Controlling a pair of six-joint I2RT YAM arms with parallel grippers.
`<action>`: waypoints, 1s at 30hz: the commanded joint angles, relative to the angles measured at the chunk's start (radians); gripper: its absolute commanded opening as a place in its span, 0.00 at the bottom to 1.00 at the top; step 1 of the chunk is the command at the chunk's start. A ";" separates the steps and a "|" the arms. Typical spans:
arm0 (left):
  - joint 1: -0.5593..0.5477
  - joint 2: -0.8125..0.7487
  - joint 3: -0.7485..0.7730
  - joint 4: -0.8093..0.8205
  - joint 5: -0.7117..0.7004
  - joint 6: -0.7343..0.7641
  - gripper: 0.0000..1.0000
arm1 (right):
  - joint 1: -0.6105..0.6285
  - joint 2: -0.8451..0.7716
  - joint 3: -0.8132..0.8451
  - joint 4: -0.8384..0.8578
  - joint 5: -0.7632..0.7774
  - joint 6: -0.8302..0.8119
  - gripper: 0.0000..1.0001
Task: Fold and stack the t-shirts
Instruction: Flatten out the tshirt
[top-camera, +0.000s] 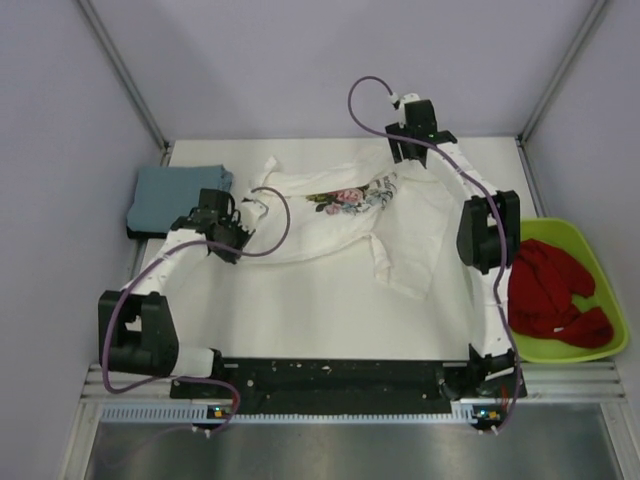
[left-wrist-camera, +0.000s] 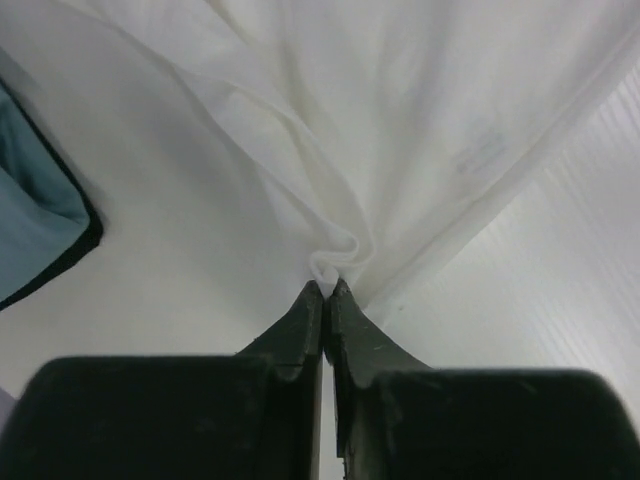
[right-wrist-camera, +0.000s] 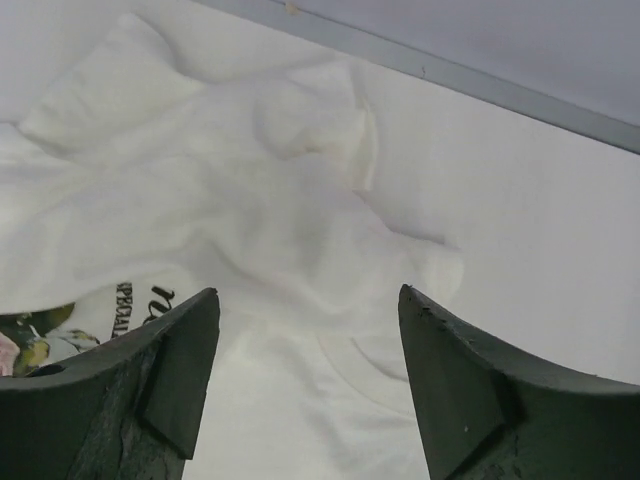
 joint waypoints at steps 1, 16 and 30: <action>0.013 -0.067 -0.068 -0.041 0.000 0.023 0.22 | 0.032 -0.205 -0.083 -0.047 -0.085 -0.082 0.72; -0.207 -0.133 0.023 -0.265 0.104 0.440 0.78 | 0.253 -0.766 -0.842 -0.262 -0.169 -0.003 0.77; -0.284 0.063 -0.102 -0.079 0.106 0.859 0.78 | 0.209 -0.668 -1.116 -0.256 -0.344 -0.539 0.77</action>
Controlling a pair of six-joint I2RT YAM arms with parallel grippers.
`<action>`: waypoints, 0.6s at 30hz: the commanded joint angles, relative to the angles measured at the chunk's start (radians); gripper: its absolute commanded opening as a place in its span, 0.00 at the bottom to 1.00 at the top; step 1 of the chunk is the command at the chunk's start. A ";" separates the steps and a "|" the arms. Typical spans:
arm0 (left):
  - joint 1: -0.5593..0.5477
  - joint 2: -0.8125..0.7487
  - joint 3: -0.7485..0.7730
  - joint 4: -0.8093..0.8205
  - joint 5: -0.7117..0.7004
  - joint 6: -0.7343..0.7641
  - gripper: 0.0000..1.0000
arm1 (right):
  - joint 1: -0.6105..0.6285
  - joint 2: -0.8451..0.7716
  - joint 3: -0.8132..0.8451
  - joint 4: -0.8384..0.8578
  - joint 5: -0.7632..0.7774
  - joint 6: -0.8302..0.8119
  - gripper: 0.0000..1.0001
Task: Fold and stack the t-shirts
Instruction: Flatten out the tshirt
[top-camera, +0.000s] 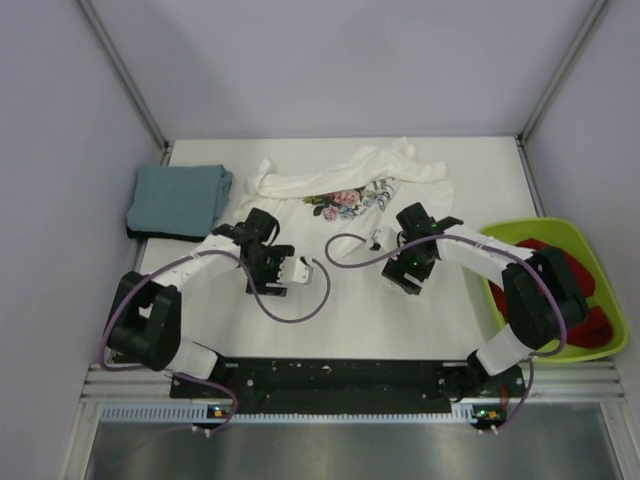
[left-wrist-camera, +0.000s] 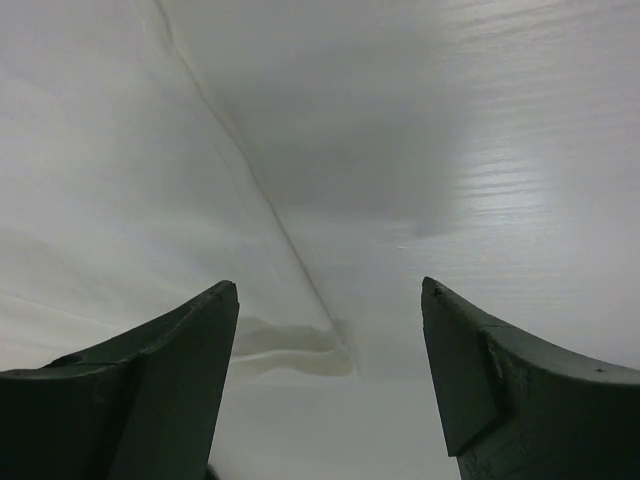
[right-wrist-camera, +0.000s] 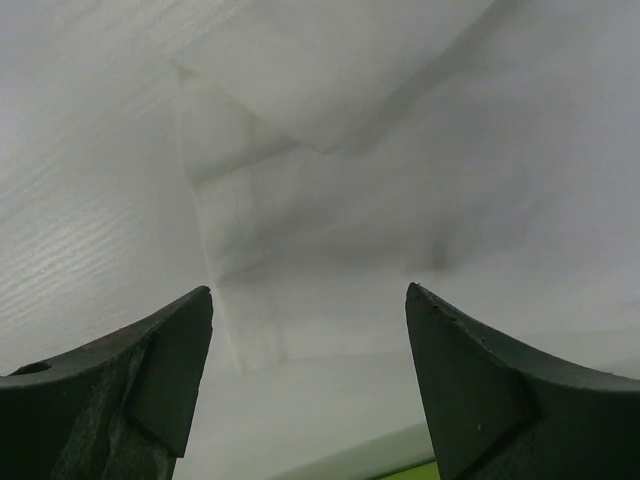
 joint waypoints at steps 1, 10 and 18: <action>0.048 0.052 -0.011 0.078 -0.019 0.121 0.79 | -0.007 0.051 -0.044 0.008 -0.015 -0.095 0.77; 0.206 0.115 -0.045 0.122 -0.099 0.217 0.81 | -0.007 0.191 -0.023 0.008 0.022 -0.065 0.70; 0.234 0.170 -0.085 0.211 -0.177 0.197 0.75 | -0.006 0.157 0.011 -0.002 0.118 -0.049 0.00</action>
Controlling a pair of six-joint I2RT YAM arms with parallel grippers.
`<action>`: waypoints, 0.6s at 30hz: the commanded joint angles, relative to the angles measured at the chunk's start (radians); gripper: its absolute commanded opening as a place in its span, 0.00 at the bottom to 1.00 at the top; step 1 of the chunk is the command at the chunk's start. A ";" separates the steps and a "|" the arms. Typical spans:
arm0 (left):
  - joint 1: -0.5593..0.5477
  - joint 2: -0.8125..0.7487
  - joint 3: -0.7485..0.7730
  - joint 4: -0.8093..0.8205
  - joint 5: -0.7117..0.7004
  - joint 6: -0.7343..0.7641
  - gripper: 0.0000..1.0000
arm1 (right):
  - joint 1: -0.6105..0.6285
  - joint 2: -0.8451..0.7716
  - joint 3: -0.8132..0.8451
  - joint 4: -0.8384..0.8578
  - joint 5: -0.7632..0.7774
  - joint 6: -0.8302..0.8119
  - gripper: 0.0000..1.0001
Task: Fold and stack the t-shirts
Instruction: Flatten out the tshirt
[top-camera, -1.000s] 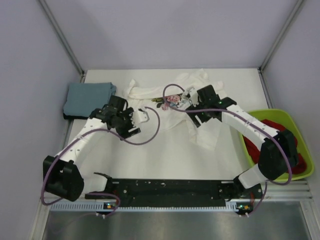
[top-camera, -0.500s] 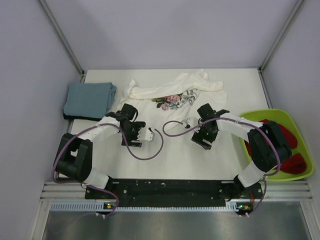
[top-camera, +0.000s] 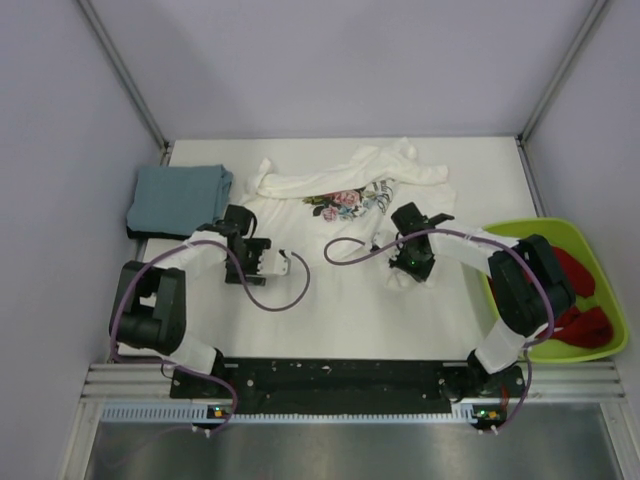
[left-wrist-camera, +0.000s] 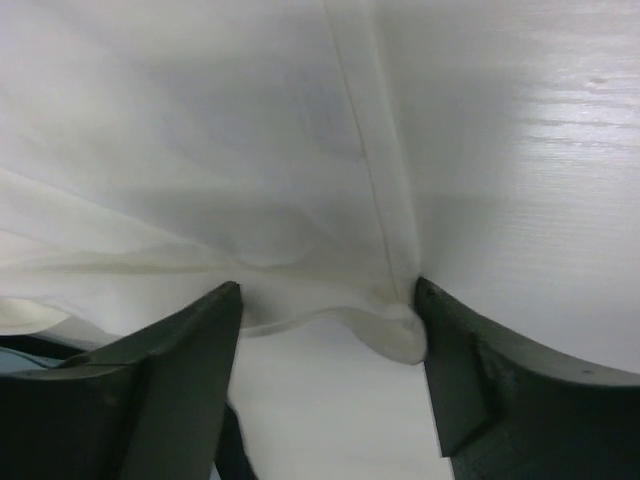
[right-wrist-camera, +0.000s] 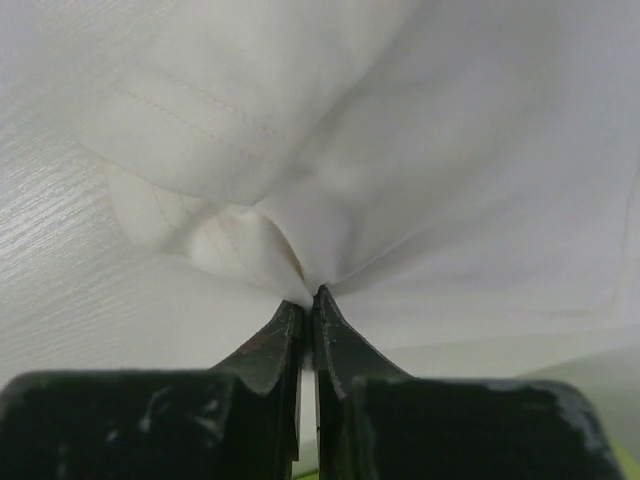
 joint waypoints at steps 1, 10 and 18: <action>0.020 0.077 -0.039 0.076 -0.070 -0.010 0.68 | -0.003 0.028 0.003 0.012 0.054 0.013 0.00; 0.106 0.002 0.171 0.050 -0.218 -0.201 0.00 | -0.032 -0.321 0.138 0.004 0.359 0.079 0.00; 0.108 -0.249 0.531 -0.128 -0.037 -0.452 0.00 | -0.032 -0.638 0.423 0.004 0.452 0.017 0.00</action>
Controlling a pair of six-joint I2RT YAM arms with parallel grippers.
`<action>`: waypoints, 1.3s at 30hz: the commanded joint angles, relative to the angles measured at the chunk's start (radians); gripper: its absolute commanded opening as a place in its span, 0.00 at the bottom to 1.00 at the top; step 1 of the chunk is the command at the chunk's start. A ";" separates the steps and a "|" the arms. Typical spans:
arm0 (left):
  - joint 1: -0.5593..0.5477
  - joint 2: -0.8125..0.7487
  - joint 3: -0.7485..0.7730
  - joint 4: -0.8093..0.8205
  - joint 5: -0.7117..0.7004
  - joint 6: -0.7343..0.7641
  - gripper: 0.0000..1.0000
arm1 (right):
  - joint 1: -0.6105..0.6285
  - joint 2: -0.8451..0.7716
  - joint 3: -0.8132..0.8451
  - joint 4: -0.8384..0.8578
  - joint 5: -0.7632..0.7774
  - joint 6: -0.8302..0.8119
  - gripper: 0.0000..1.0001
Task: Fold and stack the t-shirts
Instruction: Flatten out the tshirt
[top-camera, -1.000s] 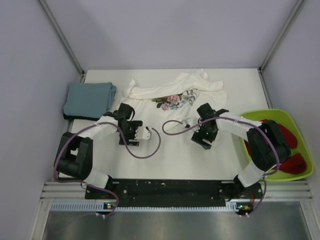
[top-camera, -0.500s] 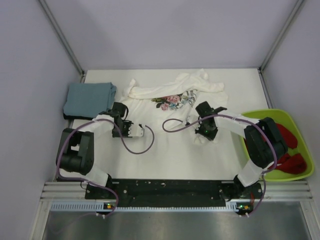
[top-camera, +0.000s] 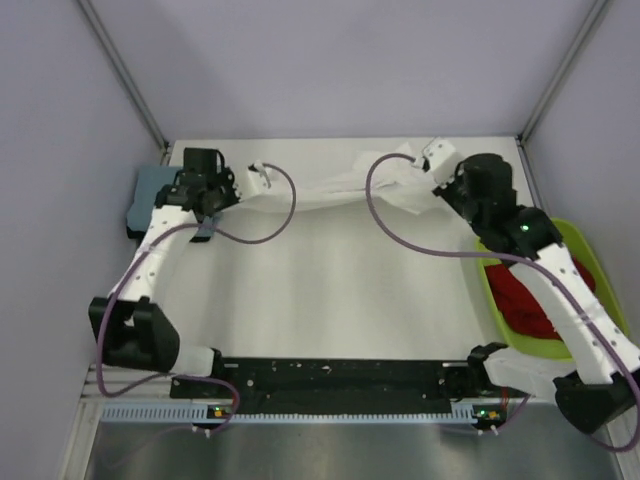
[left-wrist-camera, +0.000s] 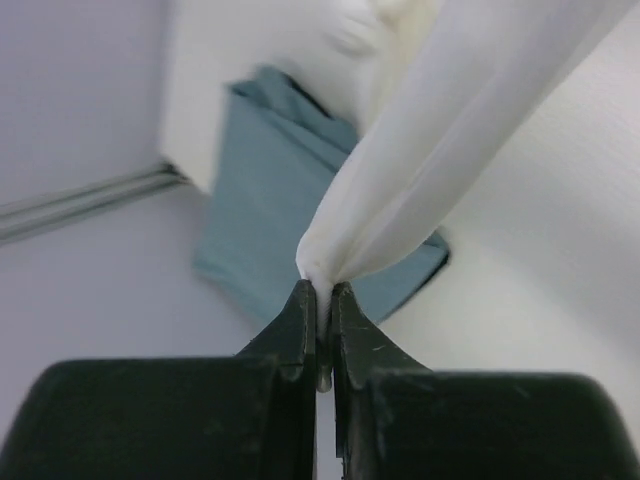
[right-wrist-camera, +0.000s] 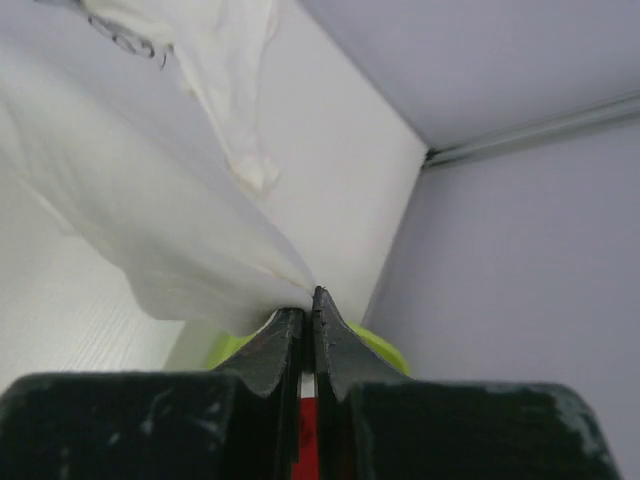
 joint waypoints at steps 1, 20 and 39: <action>0.003 -0.218 0.202 -0.102 0.133 -0.168 0.00 | -0.005 -0.130 0.163 0.007 0.084 -0.046 0.00; 0.001 -0.370 0.957 -0.571 0.248 -0.316 0.00 | -0.002 -0.337 0.622 0.041 -0.224 -0.055 0.00; 0.003 0.038 0.462 0.053 0.027 -0.463 0.00 | -0.209 0.305 0.328 0.522 -0.177 -0.245 0.00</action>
